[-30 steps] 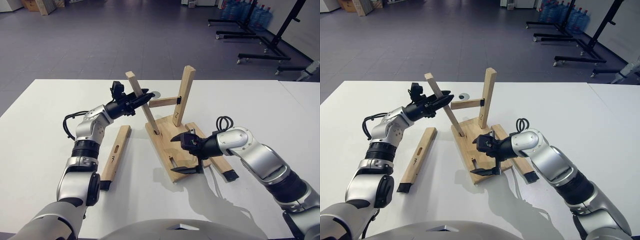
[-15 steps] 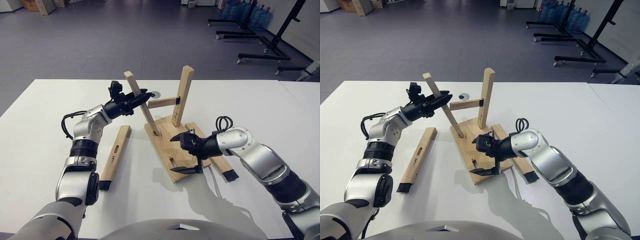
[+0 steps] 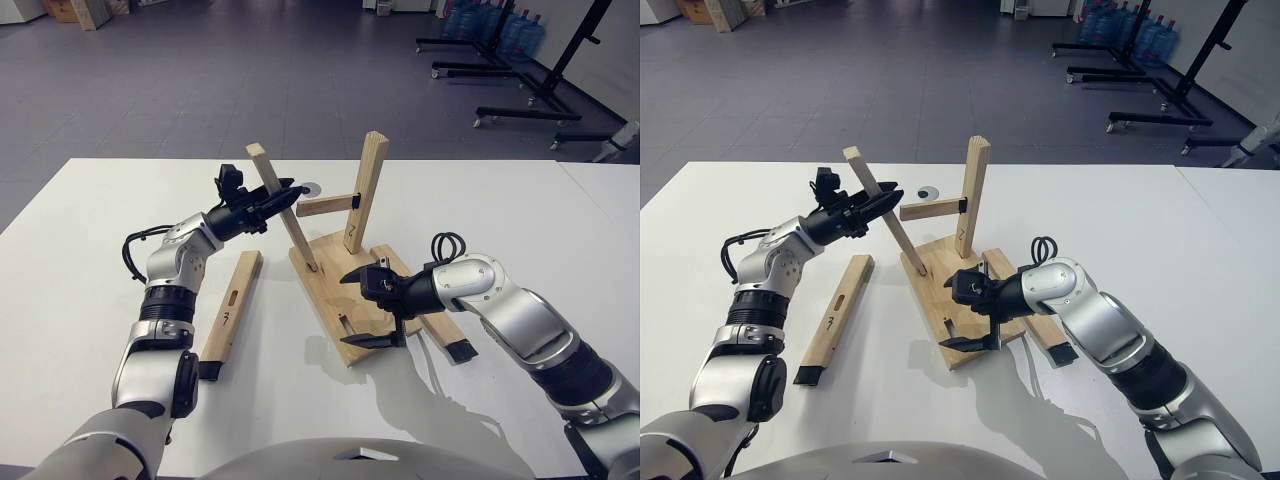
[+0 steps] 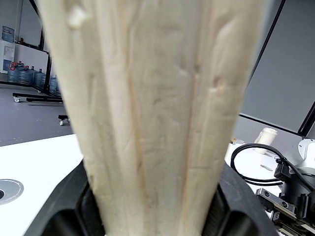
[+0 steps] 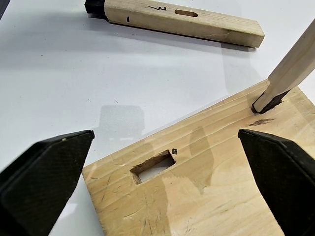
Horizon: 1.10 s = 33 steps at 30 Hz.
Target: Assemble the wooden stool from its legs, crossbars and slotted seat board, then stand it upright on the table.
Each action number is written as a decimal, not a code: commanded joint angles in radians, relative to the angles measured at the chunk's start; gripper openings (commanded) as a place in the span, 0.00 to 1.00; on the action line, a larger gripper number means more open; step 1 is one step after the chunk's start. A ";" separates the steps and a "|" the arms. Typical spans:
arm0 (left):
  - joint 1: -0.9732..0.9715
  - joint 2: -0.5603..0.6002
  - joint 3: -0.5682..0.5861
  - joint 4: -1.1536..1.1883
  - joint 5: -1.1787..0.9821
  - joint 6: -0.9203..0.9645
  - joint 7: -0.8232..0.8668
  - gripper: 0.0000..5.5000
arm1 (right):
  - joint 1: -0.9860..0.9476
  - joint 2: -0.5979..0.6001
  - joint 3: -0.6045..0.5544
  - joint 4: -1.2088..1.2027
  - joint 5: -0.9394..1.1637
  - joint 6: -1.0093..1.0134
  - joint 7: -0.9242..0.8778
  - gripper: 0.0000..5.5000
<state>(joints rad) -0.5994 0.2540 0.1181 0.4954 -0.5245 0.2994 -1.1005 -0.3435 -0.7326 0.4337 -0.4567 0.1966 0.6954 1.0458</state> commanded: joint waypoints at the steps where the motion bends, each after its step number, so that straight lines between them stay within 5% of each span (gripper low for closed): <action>1: 0.006 0.003 -0.015 0.022 0.027 -0.030 -0.009 0.37 | -0.014 -0.006 0.002 -0.007 -0.001 0.003 0.000 0.98; 33: 0.009 0.043 -0.082 0.021 0.112 -0.101 -0.037 0.37 | -0.009 -0.003 0.006 -0.014 0.001 0.006 -0.004 0.98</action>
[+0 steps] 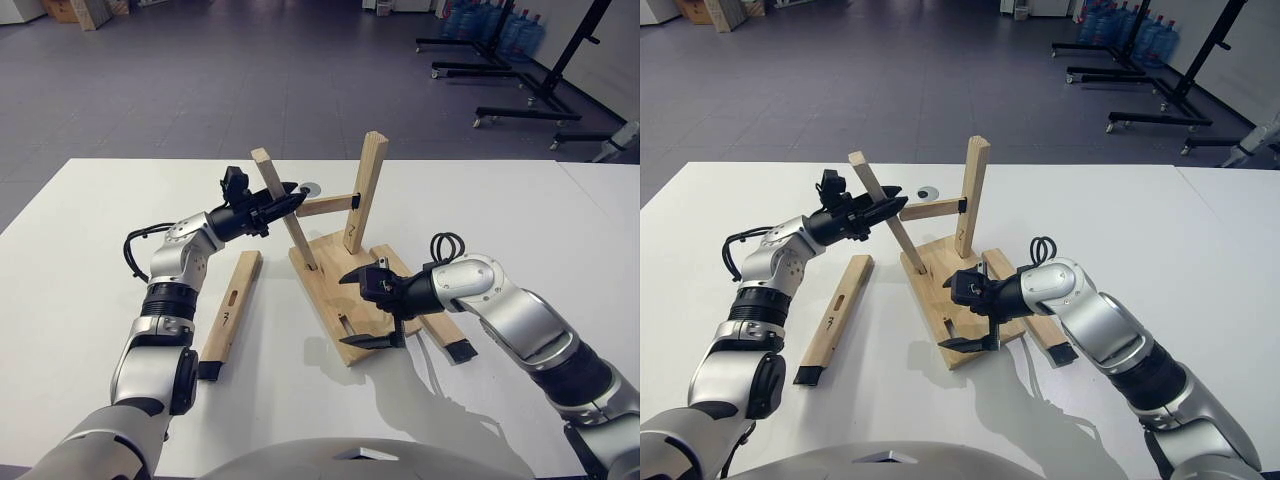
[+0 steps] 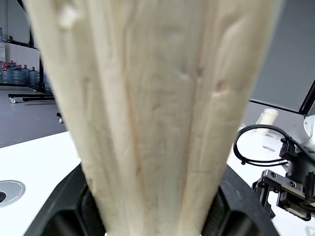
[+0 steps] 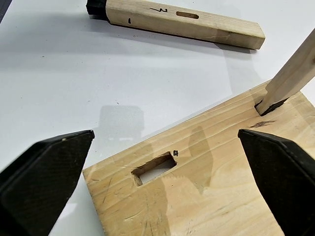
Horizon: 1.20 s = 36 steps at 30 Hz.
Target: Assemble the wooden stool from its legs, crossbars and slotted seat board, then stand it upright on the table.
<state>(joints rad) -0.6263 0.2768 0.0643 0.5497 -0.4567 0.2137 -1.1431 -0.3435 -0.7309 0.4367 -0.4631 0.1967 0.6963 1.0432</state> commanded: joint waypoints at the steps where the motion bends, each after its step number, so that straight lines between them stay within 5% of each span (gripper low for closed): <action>1: 0.043 0.022 -0.034 -0.045 0.049 -0.020 0.006 0.37 | -0.009 -0.004 0.003 -0.008 0.001 0.005 -0.002 0.98; 16: 0.056 0.018 -0.031 -0.114 0.038 -0.010 0.035 0.37 | -0.053 0.001 -0.032 0.006 0.011 0.014 -0.009 0.98; 25: 0.057 0.020 -0.028 -0.118 0.036 -0.009 0.038 0.37 | -0.257 0.038 -0.204 0.092 0.111 0.074 -0.025 0.98; 36: 0.057 0.018 -0.030 -0.126 0.034 -0.007 0.043 0.37 | -0.370 0.121 -0.268 0.151 0.120 0.103 -0.178 0.64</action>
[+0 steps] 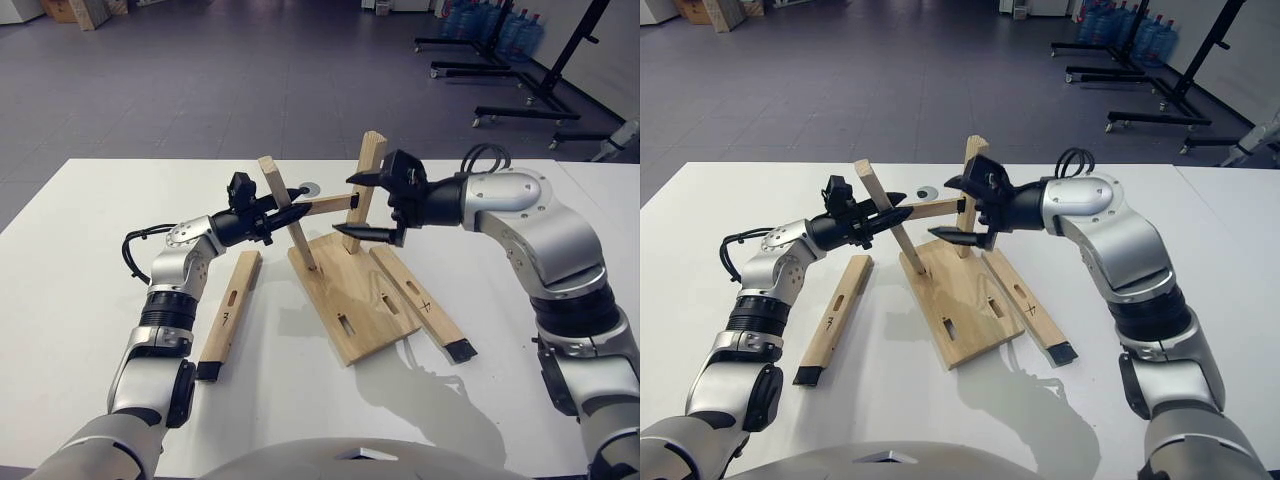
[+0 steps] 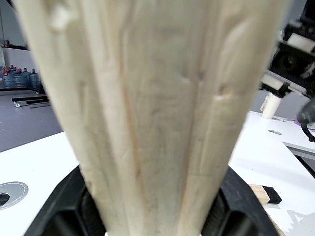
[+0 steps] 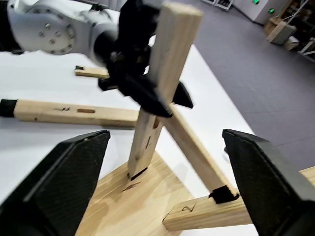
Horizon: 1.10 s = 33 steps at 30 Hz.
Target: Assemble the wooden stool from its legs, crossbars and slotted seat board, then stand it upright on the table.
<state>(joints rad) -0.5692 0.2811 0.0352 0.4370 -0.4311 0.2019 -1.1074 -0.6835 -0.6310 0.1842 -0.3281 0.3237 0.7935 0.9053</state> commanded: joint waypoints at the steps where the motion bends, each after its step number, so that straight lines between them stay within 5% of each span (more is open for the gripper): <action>1: 0.000 0.014 -0.001 -0.014 0.008 0.005 0.007 0.37 | -0.038 0.032 -0.015 0.022 -0.010 0.002 -0.058 0.62; 19: 0.004 0.007 -0.013 -0.020 0.010 0.004 0.010 0.37 | -0.016 0.129 0.035 0.063 -0.094 -0.048 -0.216 0.02; 33: -0.001 0.008 -0.014 -0.020 0.009 0.002 0.013 0.37 | 0.011 0.205 0.089 0.104 -0.162 -0.090 -0.277 0.01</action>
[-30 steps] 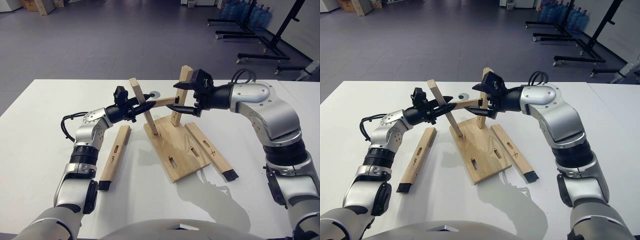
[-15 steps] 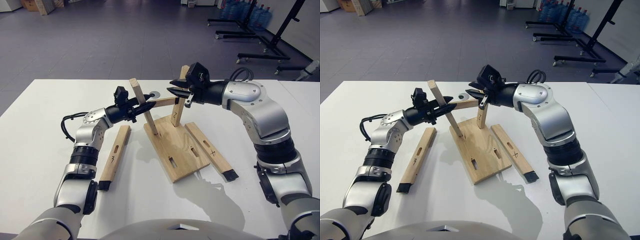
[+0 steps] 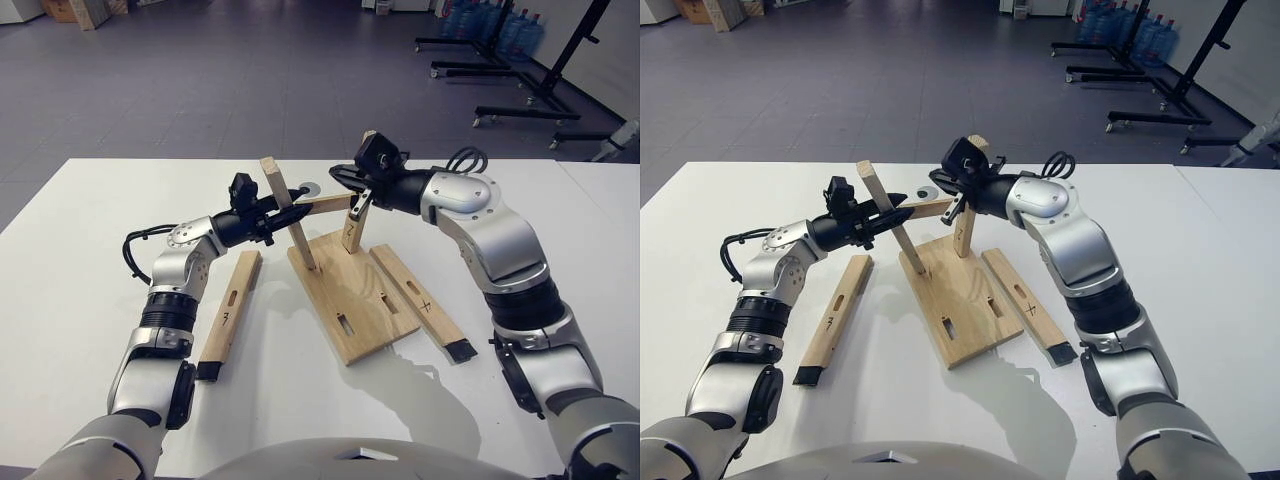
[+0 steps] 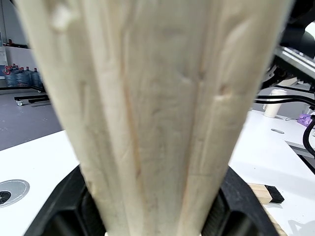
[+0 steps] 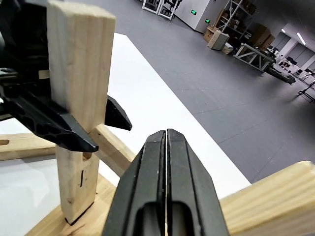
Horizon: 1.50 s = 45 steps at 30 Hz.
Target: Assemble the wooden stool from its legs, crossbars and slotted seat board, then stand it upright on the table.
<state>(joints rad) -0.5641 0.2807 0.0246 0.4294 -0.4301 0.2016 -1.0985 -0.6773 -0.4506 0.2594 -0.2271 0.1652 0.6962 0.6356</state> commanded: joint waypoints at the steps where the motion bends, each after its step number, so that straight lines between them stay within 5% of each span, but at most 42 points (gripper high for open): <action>1: -0.007 0.008 -0.002 -0.013 0.007 0.003 0.004 0.37 | 0.007 0.031 0.021 0.003 -0.007 0.004 -0.008 0.01; 21: -0.009 0.013 -0.013 -0.030 0.021 -0.003 0.023 0.37 | -0.011 0.147 0.076 0.110 -0.129 -0.075 -0.091 0.01; 33: -0.001 0.012 -0.017 -0.035 0.034 -0.013 0.038 0.37 | 0.156 0.127 0.136 0.120 -0.164 -0.104 -0.063 0.01; 45: 0.002 0.013 -0.029 -0.024 0.050 -0.029 0.033 0.37 | -0.007 0.165 -0.049 0.046 -0.062 0.022 -0.078 0.01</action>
<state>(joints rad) -0.5614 0.2820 0.0074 0.4128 -0.4058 0.1864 -1.0768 -0.6412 -0.2835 0.2379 -0.1653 0.0829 0.6931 0.5585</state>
